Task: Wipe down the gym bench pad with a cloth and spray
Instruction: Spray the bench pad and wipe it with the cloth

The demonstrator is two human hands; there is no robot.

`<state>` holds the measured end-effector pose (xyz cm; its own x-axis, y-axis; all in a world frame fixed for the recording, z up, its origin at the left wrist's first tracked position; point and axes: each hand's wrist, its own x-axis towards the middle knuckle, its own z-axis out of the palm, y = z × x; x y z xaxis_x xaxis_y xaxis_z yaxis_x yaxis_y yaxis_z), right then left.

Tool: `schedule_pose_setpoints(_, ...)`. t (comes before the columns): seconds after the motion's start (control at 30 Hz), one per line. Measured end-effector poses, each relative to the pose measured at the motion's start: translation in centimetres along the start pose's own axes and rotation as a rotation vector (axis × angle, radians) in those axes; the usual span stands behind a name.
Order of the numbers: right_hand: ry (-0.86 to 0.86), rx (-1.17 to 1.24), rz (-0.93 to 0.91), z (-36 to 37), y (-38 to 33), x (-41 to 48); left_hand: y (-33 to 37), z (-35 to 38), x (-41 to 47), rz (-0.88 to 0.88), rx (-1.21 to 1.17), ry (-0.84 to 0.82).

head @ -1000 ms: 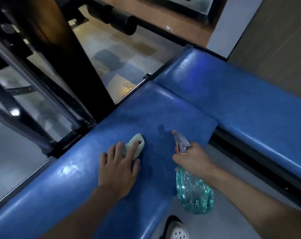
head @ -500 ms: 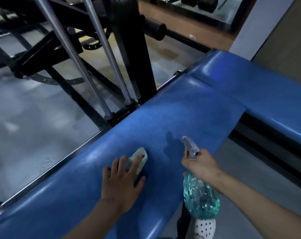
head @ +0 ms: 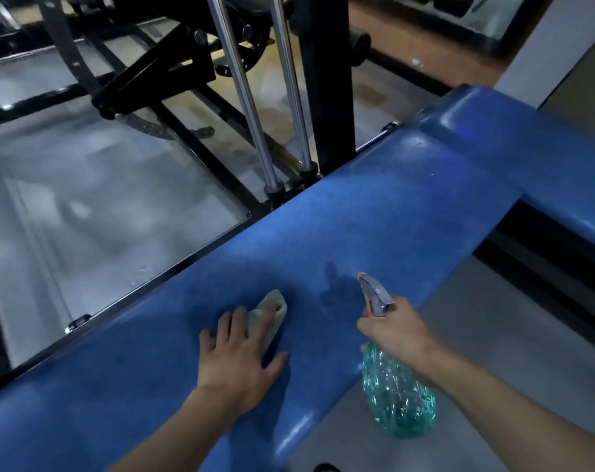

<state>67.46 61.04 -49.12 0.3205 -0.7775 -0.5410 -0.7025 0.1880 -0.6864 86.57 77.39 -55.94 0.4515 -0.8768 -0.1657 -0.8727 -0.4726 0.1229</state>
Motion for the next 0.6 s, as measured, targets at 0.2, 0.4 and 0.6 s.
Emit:
schedule_pose_setpoints(0.2, -0.014, 0.079, 0.020, 3.3, 0.8, -1.9, -2.1, 0.4, -2.6, -0.013, 0.012, 0.021)
schedule_pose_setpoints(0.4, -0.127, 0.080, -0.051, 7.7, -0.2, -5.8, -5.1, 0.8, -6.3, -0.035, 0.032, 0.025)
schedule_pose_setpoints(0.6, -0.101, -0.065, -0.050, 12.6, -0.3, -10.2, -10.2, 1.5, -12.1, -0.056, 0.024, 0.106)
